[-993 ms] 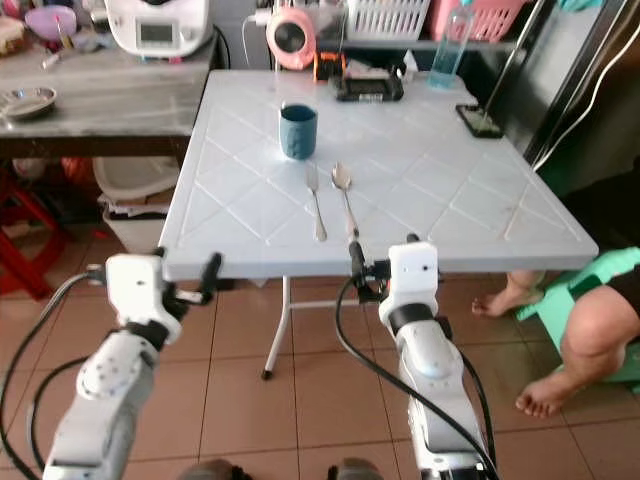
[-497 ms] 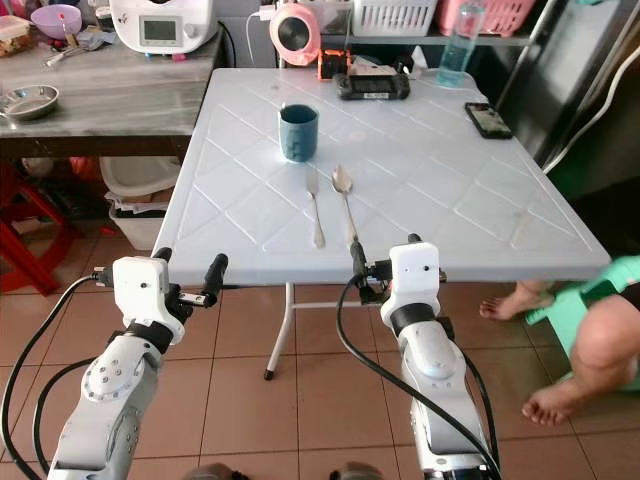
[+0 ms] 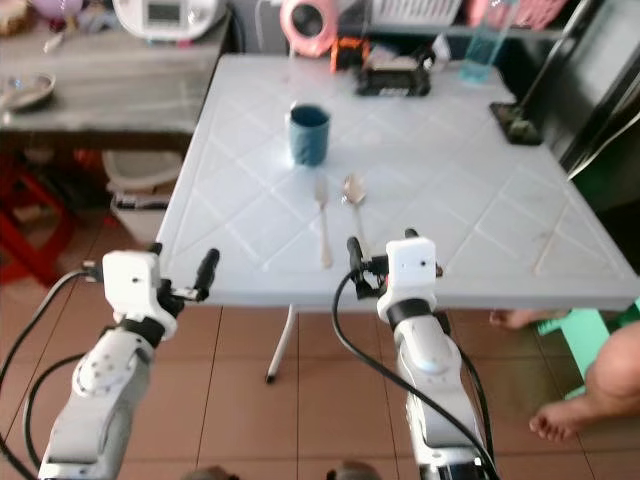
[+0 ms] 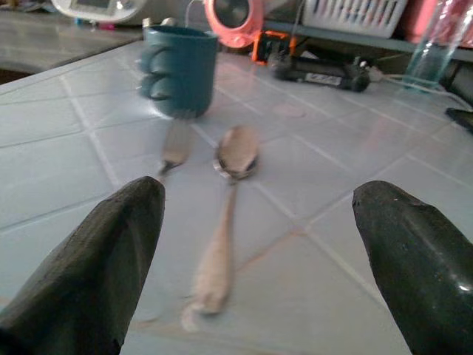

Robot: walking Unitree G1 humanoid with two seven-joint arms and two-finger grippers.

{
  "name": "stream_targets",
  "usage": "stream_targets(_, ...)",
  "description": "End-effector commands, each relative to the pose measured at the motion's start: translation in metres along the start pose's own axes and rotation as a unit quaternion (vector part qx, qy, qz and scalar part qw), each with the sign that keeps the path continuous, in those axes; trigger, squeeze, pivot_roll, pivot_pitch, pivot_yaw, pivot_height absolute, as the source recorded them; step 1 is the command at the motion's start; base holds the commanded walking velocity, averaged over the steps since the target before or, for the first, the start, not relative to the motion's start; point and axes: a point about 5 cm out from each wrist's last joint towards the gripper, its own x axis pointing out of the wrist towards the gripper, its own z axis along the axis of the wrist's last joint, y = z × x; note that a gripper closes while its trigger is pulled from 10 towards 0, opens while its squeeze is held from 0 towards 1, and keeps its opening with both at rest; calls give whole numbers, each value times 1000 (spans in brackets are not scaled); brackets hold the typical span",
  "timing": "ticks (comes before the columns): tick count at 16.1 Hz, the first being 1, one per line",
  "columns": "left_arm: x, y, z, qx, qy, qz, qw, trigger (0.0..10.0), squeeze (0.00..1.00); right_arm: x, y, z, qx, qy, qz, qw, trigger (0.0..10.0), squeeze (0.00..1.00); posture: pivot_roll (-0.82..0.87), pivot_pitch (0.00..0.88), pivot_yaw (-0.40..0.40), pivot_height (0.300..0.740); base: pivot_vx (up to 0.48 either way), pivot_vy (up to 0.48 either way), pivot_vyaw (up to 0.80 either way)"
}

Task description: Setting the table

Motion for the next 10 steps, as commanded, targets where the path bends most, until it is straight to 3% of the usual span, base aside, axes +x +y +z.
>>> stream_targets(1, 1, -3, 4, -2, -9, -6, 1000, 10000, 0, 0, -3, 2, -1, -3, -8, 1000, 10000, 0, -9, 0, -5, 740, 274, 0, 0)
stream_targets(10, 1, -4, 3, -2, -7, -12, 1000, 10000, 0, -1, 0, -3, 4, 4, -5, 1000, 10000, 0, -8, 0, -1, 740, 268, 0, 0)
